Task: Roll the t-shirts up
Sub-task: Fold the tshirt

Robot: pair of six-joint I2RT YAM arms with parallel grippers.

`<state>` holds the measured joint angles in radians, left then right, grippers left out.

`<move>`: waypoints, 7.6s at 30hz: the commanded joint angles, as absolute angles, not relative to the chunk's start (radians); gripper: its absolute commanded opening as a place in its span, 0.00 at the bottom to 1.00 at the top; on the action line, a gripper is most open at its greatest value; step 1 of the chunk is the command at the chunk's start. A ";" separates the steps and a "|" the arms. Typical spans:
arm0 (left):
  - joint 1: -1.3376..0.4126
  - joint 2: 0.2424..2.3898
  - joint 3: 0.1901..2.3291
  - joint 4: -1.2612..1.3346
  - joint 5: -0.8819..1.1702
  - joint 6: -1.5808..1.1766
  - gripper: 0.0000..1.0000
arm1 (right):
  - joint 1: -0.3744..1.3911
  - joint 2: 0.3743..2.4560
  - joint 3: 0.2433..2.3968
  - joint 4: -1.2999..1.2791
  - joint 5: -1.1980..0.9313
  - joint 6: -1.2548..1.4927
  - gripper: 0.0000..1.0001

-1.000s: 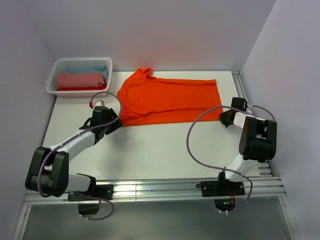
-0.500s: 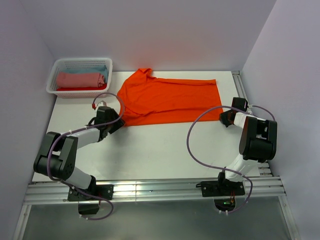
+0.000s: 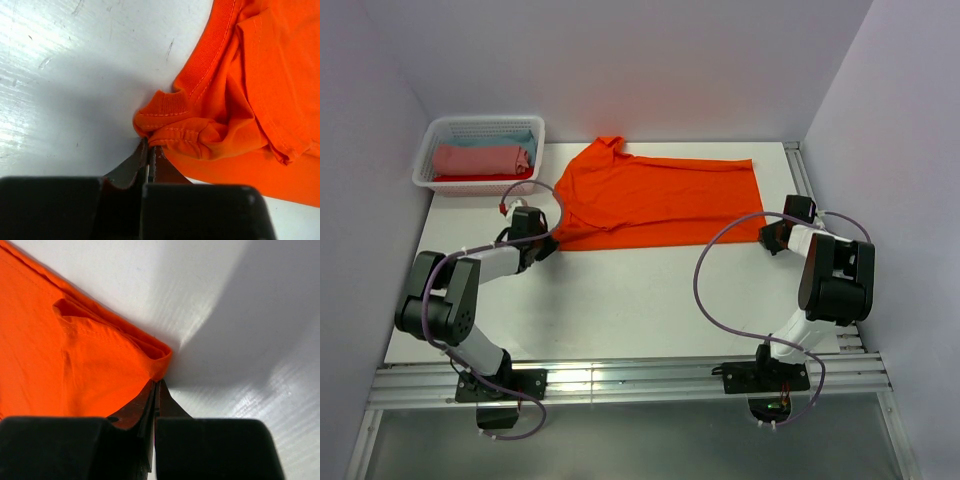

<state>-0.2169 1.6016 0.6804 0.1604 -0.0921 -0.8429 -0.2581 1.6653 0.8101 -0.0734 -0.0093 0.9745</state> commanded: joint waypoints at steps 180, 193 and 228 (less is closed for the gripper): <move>-0.213 1.879 1.241 -0.336 -0.320 -0.703 0.25 | 0.859 1.712 0.798 0.104 0.063 0.747 0.03; -0.252 1.717 1.174 -0.376 -0.316 -0.703 0.26 | 0.916 1.661 0.959 0.129 -0.067 0.664 0.14; -0.222 1.177 1.006 -0.468 -0.149 -0.741 0.31 | 0.933 2.113 1.292 0.452 -0.568 0.994 0.14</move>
